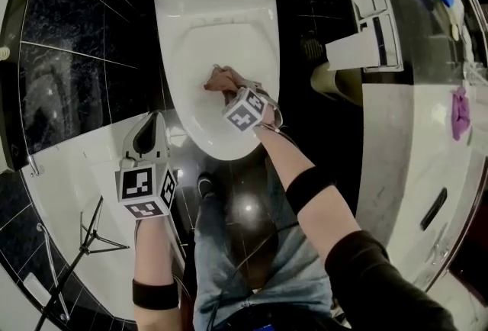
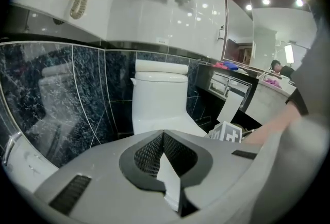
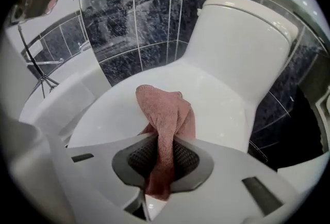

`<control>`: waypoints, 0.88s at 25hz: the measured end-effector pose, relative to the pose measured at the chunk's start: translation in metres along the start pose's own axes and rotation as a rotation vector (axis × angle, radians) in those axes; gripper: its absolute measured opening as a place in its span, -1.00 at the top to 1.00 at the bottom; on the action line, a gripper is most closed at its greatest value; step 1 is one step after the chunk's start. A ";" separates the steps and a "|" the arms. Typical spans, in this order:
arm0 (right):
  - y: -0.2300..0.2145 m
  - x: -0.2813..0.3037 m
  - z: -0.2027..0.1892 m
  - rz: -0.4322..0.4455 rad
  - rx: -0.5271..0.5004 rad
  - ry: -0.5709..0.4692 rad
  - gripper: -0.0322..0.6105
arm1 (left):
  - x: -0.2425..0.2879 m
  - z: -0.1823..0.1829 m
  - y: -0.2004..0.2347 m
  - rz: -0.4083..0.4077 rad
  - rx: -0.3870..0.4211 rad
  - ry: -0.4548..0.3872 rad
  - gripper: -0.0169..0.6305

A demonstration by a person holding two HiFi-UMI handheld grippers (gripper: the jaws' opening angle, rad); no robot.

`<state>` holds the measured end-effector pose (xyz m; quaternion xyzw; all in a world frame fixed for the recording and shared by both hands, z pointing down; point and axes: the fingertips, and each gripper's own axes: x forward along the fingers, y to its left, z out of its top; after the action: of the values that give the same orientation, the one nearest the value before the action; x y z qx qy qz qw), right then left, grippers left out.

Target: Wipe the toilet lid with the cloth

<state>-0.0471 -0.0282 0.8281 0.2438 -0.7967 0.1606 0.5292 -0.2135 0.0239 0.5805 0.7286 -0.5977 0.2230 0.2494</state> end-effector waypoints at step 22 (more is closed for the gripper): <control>0.061 -0.051 0.018 0.025 -0.030 -0.112 0.67 | -0.014 0.015 -0.025 -0.021 0.028 -0.025 0.94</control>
<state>-0.0788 0.0243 0.7743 0.2343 -0.8305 0.1414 0.4852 -0.1915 0.0294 0.5574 0.7411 -0.5897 0.2196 0.2340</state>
